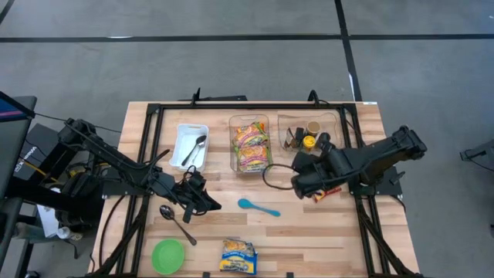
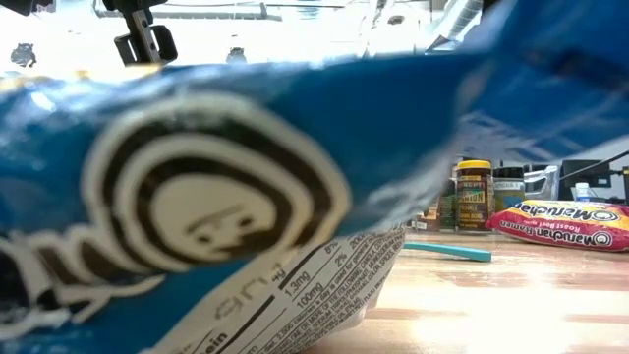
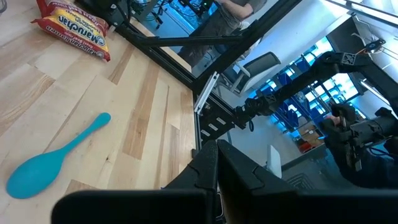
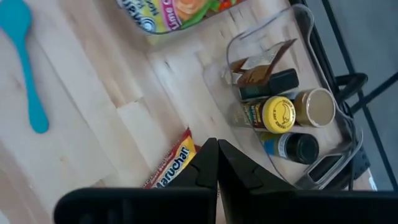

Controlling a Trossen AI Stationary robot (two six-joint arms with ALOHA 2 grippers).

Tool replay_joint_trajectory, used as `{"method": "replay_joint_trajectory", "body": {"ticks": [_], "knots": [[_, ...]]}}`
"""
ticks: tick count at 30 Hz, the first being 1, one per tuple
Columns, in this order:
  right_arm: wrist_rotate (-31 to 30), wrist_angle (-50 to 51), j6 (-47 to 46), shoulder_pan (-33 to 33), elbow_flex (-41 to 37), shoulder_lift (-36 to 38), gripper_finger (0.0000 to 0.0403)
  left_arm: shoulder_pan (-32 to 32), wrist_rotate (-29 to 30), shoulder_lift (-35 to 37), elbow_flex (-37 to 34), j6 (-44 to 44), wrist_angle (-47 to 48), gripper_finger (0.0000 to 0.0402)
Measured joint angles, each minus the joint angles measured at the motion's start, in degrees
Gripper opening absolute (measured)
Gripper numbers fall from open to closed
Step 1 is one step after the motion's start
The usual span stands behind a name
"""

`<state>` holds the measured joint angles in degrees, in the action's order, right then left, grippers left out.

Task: Pick & Place Food Item
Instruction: Put the red noodle pack into the left transparent bin

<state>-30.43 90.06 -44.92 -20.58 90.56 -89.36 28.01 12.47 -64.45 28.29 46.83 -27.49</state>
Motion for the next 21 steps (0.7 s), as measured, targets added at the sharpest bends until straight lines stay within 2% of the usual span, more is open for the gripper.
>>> {"method": "replay_joint_trajectory", "body": {"ticks": [11, 15, 21], "knots": [[-0.3, -3.1, -3.3, -8.8, 0.0, -0.1, 0.0, 0.0, -0.1, 0.0, 0.0, 0.0, 0.0, 0.0], [-0.2, -7.5, -0.6, -12.3, 0.0, -0.1, 0.0, 0.0, -0.2, 0.0, 0.0, 0.0, 0.0, 0.0], [2.6, -18.1, 8.5, -15.6, 0.0, -0.1, 0.0, 0.0, -0.2, 0.0, 0.0, 0.0, 0.0, 0.0]]}}
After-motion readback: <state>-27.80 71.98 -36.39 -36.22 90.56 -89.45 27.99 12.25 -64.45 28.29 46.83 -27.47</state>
